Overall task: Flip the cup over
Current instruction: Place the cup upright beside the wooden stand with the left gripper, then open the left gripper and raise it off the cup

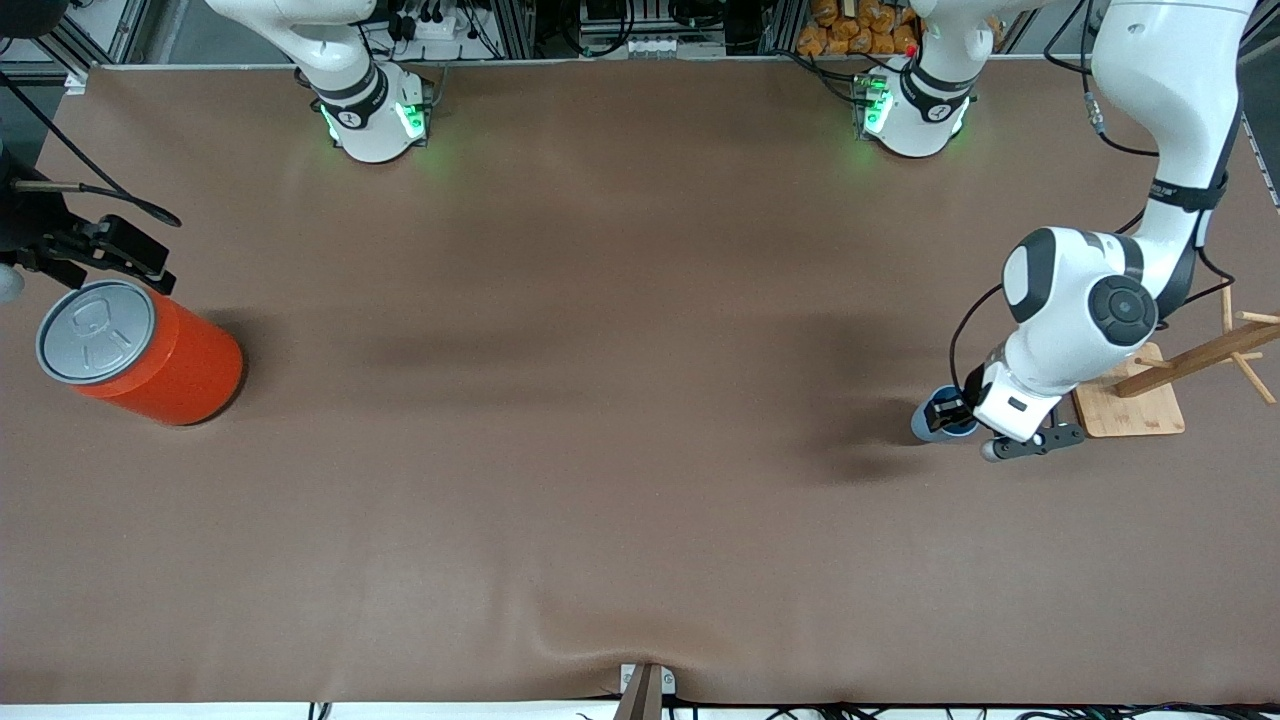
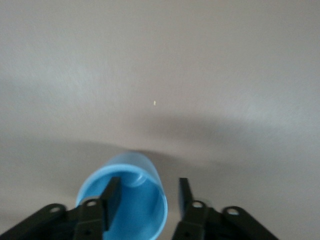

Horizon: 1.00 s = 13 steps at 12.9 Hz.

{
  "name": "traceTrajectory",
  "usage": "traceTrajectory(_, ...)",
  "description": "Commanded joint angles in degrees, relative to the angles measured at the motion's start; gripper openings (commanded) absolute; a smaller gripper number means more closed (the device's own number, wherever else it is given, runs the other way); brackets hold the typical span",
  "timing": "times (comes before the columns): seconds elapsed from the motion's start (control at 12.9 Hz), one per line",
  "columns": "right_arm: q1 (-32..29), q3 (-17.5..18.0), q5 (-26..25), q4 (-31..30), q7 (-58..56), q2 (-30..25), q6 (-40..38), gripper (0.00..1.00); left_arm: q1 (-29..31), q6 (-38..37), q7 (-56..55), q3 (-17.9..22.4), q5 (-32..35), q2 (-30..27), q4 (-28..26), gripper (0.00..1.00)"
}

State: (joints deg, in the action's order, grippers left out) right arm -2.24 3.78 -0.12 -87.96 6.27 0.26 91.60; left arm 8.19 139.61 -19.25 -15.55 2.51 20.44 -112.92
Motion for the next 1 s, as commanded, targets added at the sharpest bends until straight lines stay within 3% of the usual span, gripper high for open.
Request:
traceTrajectory(0.0,-1.0,0.6,0.0,1.3,-0.6,0.5,-0.9,1.0,0.2,-11.7,-0.8,0.0,1.6,-3.7,7.1,1.0)
traceTrajectory(0.31,-1.0,0.6,0.1,1.3,-0.6,0.5,-0.9,1.0,0.1,-32.3,-0.5,-0.1,1.6,-5.4,21.3,1.0)
traceTrajectory(0.62,-1.0,0.6,0.1,1.3,-0.6,0.5,-0.9,1.0,0.2,-39.1,-0.3,-0.1,1.3,-13.3,21.8,1.0)
traceTrajectory(0.93,-1.4,0.6,0.2,1.3,-0.6,0.5,-1.6,1.0,0.1,-42.0,-0.4,-2.5,1.4,-16.5,21.5,1.0)
